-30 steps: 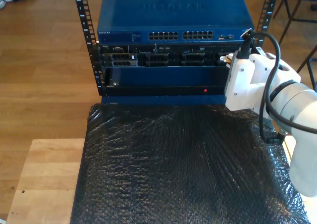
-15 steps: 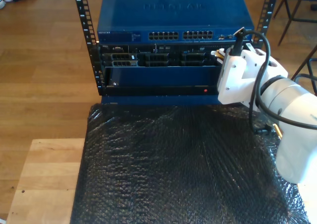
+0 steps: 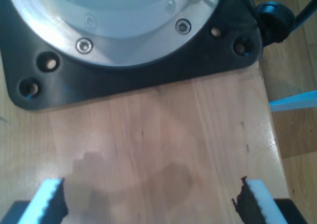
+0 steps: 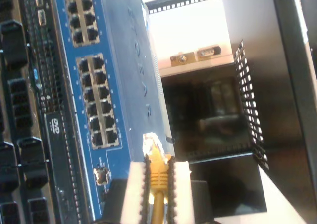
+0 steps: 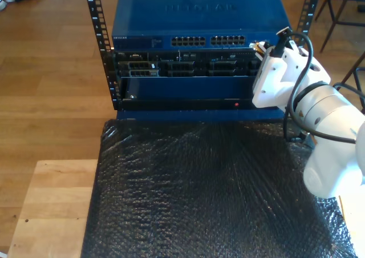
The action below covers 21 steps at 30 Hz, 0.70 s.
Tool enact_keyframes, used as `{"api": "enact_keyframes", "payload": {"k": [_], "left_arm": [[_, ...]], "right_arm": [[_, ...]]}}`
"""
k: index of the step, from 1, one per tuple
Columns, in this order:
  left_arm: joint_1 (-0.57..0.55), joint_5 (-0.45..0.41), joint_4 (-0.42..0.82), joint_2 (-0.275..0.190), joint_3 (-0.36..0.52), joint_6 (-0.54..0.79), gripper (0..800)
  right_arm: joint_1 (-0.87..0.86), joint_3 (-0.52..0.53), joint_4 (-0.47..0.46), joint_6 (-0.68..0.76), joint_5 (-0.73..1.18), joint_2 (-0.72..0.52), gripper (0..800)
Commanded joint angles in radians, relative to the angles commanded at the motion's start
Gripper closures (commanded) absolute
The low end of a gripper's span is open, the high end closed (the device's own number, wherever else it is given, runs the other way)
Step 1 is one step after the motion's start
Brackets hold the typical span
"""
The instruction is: Grab the cable and plug it in
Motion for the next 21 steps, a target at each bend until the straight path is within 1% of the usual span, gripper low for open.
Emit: {"api": "enact_keyframes", "payload": {"k": [6,12,18,21], "left_arm": [[0.0,0.0,0.0,0.0,0.0,0.0,0],[0.0,0.0,0.0,0.0,0.0,0.0,0],[0.0,0.0,0.0,0.0,0.0,0.0,0],[0.0,0.0,0.0,0.0,0.0,0.0,0]], "right_arm": [[0.058,-0.072,0.123,-0.068,-0.018,0.084,800],[0.092,-0.1,0.184,-0.11,-0.041,0.121,800],[0.121,-0.126,0.27,-0.172,-0.084,0.175,800],[0.127,-0.149,0.292,-0.192,-0.1,0.206,800]]}}
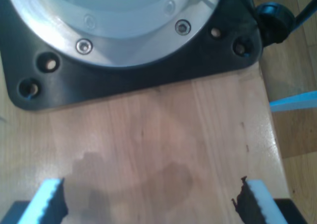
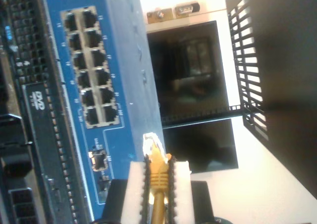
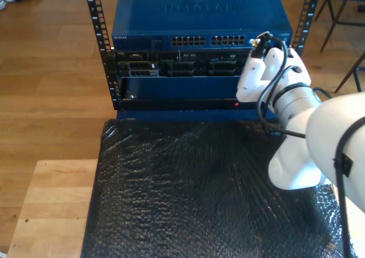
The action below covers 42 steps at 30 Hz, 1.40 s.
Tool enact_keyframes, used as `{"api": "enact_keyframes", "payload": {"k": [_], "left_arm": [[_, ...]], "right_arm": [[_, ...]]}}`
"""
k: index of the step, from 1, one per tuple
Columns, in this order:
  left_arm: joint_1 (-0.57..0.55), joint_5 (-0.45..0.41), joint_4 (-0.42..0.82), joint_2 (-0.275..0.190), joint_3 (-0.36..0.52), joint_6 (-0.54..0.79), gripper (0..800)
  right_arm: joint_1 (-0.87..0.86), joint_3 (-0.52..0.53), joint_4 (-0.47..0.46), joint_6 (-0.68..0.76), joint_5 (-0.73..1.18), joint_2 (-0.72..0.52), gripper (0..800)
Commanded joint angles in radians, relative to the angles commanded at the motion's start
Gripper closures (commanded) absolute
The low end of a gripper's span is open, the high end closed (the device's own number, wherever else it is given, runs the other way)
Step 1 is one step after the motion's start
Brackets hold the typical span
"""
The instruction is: Grab the cable and plug it in
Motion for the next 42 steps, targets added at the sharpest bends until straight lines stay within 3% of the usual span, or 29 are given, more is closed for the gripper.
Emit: {"api": "enact_keyframes", "payload": {"k": [22,38,42], "left_arm": [[0.0,0.0,0.0,0.0,0.0,0.0,0],[0.0,0.0,0.0,0.0,0.0,0.0,0],[0.0,0.0,0.0,0.0,0.0,0.0,0]], "right_arm": [[0.072,-0.172,0.157,-0.109,-0.107,0.201,800],[0.104,-0.227,0.241,-0.15,-0.16,0.264,800],[0.121,-0.261,0.299,-0.189,-0.161,0.285,800]]}}
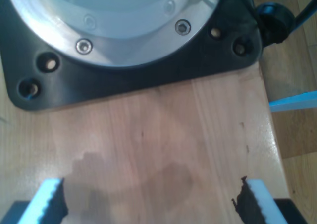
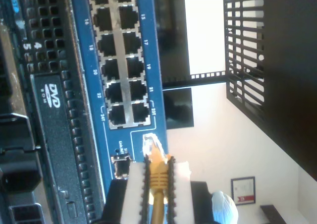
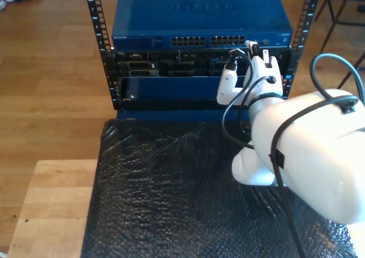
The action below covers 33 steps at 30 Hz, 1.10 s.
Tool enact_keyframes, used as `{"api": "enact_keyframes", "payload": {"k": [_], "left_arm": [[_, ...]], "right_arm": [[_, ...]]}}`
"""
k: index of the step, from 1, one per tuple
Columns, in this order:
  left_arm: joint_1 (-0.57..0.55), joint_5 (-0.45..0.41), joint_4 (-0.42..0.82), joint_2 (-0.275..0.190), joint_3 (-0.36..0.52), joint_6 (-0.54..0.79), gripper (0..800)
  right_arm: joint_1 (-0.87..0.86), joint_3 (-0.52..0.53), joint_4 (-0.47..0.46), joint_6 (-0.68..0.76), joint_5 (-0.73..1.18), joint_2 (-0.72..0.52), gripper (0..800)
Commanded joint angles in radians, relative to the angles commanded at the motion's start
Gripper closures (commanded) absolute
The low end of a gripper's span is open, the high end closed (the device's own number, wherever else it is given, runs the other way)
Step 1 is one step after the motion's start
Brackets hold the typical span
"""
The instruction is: Grab the cable and plug it in
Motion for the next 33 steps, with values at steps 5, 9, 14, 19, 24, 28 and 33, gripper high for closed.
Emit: {"api": "enact_keyframes", "payload": {"k": [5,9,14,19,24,28,33], "left_arm": [[0.0,0.0,0.0,0.0,0.0,0.0,0],[0.0,0.0,0.0,-0.002,0.0,0.0,0],[0.0,0.0,0.0,0.0,0.0,0.0,0],[0.0,0.0,0.0,0.0,0.0,0.0,0],[0.0,0.0,0.0,0.0,0.0,0.0,0],[0.0,0.0,0.0,0.0,0.0,0.0,0],[0.0,0.0,0.0,0.0,0.0,0.0,0]], "right_arm": [[0.006,-0.025,0.017,-0.018,0.0,0.014,800],[0.006,-0.04,0.02,-0.021,-0.002,0.028,800],[0.021,-0.052,0.046,-0.06,-0.012,0.032,800],[0.035,-0.052,0.061,-0.064,-0.014,0.037,800],[0.051,-0.063,0.091,-0.097,-0.026,0.038,800],[0.061,-0.084,0.103,-0.109,-0.028,0.055,800],[0.064,-0.106,0.126,-0.121,-0.028,0.066,800]]}}
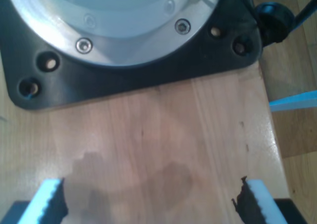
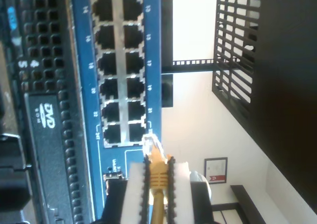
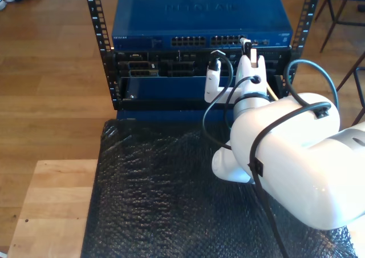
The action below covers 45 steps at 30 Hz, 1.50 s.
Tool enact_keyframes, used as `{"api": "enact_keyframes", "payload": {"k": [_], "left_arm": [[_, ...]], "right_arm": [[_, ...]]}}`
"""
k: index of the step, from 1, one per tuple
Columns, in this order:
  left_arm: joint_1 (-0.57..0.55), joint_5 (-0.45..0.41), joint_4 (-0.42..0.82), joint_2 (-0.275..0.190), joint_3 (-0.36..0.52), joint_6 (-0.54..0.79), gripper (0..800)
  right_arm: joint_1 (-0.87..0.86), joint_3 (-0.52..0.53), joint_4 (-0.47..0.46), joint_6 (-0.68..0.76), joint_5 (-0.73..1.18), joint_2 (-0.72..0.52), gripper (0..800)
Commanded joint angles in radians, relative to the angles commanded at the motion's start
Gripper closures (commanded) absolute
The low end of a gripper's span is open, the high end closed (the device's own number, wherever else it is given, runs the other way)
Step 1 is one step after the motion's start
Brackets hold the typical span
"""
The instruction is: Grab the cable and plug it in
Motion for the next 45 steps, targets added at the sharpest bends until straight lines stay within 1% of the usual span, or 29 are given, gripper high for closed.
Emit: {"api": "enact_keyframes", "payload": {"k": [6,24,35,45], "left_arm": [[0.0,0.0,0.0,0.0,0.0,0.0,0],[0.0,0.0,0.0,0.0,0.002,0.0,0],[0.0,0.0,0.0,0.0,0.0,0.0,0],[0.0,0.0,0.0,0.0,0.0,0.0,0]], "right_arm": [[0.006,-0.023,0.04,-0.04,0.0,0.012,800],[0.014,-0.023,0.048,-0.037,0.003,0.018,800],[0.014,-0.061,0.044,-0.034,0.009,0.046,800],[0.014,-0.071,0.044,-0.034,0.009,0.049,800]]}}
